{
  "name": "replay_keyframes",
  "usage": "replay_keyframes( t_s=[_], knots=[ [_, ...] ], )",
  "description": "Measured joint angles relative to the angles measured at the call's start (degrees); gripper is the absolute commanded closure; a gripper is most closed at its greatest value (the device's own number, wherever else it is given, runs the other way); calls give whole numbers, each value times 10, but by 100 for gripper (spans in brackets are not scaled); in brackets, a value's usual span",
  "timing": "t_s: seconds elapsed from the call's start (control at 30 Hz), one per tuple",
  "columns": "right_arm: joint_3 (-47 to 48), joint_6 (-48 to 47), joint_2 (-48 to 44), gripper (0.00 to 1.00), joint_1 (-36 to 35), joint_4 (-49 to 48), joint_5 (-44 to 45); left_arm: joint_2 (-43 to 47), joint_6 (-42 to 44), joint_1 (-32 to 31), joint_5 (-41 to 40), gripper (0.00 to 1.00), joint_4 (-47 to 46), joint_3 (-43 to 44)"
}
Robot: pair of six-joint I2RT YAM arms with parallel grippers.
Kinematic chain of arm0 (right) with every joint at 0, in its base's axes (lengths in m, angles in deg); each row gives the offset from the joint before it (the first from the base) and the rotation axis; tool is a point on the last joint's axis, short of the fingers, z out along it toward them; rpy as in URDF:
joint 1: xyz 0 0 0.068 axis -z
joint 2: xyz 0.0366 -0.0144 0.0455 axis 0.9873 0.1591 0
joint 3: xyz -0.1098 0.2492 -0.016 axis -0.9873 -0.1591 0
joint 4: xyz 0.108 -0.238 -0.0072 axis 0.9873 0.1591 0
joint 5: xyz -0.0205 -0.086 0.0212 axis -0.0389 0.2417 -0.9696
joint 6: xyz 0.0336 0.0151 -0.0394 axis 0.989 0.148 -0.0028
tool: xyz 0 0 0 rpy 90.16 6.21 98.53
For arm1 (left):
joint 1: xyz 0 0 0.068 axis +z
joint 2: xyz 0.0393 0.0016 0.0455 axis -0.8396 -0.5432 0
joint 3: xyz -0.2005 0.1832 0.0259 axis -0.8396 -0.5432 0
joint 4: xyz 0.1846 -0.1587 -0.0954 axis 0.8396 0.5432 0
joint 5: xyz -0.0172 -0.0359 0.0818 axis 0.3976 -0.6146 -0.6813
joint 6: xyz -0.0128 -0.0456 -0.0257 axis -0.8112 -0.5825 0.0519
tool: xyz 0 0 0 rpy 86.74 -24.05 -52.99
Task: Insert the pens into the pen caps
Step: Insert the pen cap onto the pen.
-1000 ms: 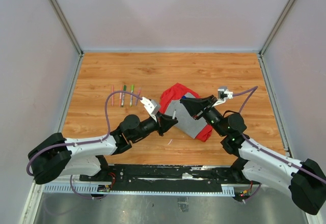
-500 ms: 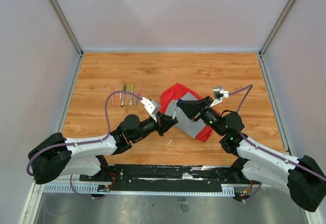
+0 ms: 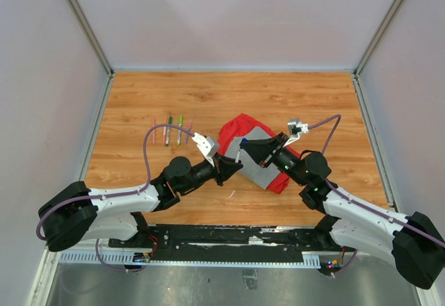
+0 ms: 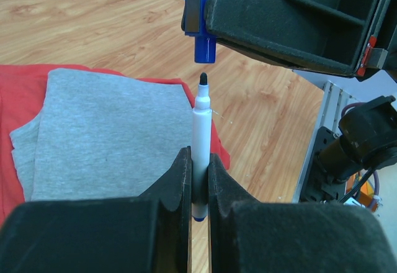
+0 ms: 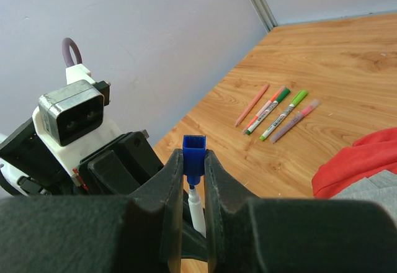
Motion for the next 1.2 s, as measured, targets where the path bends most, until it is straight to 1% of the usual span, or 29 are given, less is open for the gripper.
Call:
replay_keyframes(
  t_s=[1.2],
  knots=[
    [0,2,-15,100,0,43,-15,-9,0,-4,0,99,1,0]
  ],
)
